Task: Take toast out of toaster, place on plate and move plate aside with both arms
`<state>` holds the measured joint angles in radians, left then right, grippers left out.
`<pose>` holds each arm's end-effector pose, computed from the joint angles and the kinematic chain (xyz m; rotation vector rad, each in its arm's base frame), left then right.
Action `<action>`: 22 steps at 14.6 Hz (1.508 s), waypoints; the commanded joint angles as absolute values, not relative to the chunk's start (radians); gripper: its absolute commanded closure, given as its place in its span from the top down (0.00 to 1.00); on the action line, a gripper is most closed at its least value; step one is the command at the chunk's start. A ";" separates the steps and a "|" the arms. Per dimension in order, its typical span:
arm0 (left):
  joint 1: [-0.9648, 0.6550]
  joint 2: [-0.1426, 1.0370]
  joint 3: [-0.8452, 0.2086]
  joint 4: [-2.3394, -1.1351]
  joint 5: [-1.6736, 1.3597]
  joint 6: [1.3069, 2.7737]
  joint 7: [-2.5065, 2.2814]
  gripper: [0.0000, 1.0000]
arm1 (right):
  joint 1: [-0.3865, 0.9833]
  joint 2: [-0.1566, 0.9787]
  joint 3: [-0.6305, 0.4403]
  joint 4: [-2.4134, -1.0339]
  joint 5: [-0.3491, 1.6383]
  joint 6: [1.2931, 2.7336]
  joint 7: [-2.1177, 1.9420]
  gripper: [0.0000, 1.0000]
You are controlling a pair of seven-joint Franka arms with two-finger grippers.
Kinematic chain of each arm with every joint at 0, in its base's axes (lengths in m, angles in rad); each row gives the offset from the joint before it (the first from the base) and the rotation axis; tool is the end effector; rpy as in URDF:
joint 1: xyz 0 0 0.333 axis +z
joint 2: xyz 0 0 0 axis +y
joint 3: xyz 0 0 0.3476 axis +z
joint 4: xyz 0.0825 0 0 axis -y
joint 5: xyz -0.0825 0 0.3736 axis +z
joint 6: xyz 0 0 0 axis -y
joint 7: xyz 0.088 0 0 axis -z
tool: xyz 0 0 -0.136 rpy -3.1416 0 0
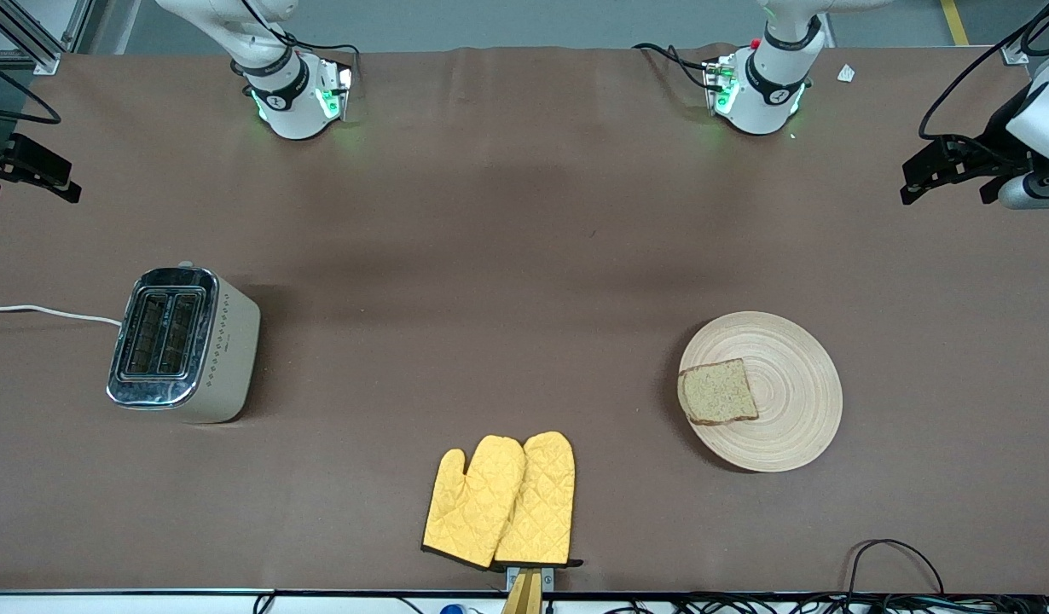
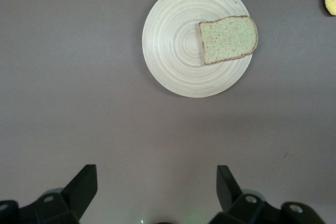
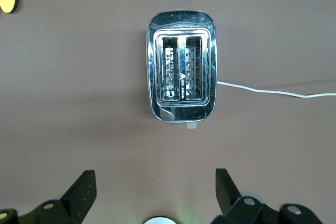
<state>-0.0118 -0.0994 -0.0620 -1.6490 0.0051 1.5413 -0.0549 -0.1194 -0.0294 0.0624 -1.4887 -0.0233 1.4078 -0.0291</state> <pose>0.5048 -0.0384 0.6406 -3.1297 0.0289 0.0121 0.5142 -0.0322 0.6661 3.1175 -0.0486 -0.0820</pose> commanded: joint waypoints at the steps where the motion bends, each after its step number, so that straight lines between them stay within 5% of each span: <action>1: -0.017 -0.118 -0.058 -1.669 0.021 1.539 -0.063 1.00 | -0.132 -0.035 0.072 -1.496 -0.023 1.414 -0.032 1.00; 22: -0.037 -0.066 -0.071 -1.620 0.025 1.519 -0.035 1.00 | -0.207 -0.043 0.066 -1.502 -0.023 1.362 -0.063 1.00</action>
